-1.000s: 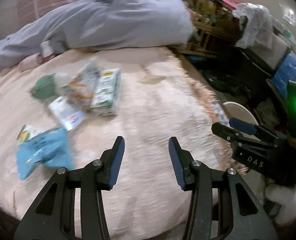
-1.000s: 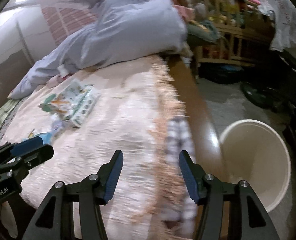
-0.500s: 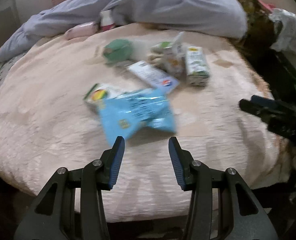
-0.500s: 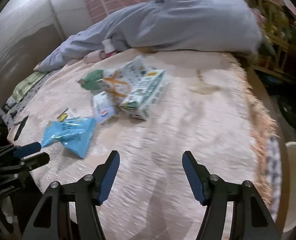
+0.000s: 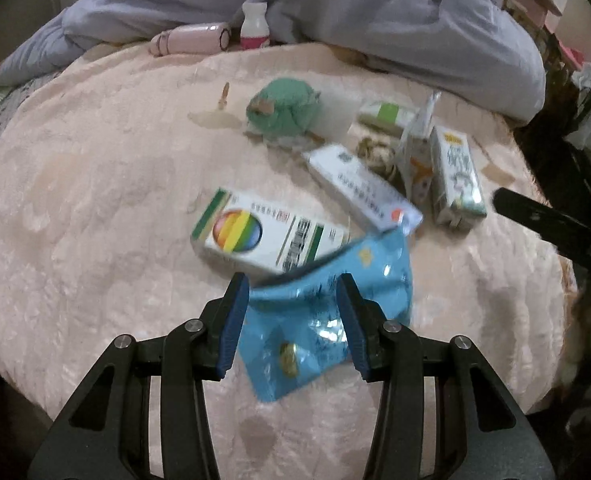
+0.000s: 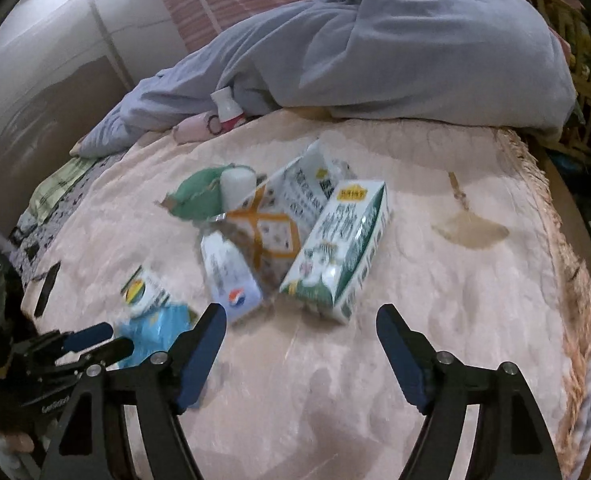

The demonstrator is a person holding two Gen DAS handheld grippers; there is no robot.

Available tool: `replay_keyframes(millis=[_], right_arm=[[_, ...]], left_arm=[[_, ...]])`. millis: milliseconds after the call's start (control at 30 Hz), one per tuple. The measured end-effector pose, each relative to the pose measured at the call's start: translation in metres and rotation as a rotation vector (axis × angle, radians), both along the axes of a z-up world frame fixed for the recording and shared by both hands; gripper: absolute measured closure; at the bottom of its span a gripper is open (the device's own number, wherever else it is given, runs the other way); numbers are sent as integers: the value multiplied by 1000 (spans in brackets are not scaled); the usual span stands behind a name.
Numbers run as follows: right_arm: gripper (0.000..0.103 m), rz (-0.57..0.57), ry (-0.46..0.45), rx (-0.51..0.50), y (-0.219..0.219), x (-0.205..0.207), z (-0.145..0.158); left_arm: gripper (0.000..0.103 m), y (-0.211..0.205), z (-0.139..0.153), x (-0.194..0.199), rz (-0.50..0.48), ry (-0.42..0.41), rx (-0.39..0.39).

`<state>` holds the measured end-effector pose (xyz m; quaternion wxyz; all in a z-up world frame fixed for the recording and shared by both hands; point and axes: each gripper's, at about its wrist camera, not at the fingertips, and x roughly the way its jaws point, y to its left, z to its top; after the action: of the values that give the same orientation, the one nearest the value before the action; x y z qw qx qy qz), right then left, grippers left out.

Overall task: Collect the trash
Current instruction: 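Grasp the white milk carton with the right tool while the left tool grasps the blue snack bag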

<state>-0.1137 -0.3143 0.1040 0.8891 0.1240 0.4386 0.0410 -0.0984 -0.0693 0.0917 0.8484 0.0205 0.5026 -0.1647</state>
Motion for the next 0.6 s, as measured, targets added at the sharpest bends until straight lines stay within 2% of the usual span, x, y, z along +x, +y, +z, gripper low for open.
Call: replay_keyframes(millis=[200, 300, 400, 433, 600], right_arm=[[28, -61, 68, -38, -2, 46, -16], [28, -82, 105, -56, -4, 71, -30], [28, -89, 136, -30, -7, 87, -44], [38, -84, 147, -24, -8, 90, -48], [40, -42, 144, -44, -17, 70, -49]], left_arm=[[59, 13, 10, -1, -11, 1, -59], [59, 21, 6, 7, -17, 27, -100], [59, 29, -4, 18, 1, 54, -109], [59, 29, -8, 20, -2, 71, -120], [59, 18, -29, 16, -82, 168, -174]])
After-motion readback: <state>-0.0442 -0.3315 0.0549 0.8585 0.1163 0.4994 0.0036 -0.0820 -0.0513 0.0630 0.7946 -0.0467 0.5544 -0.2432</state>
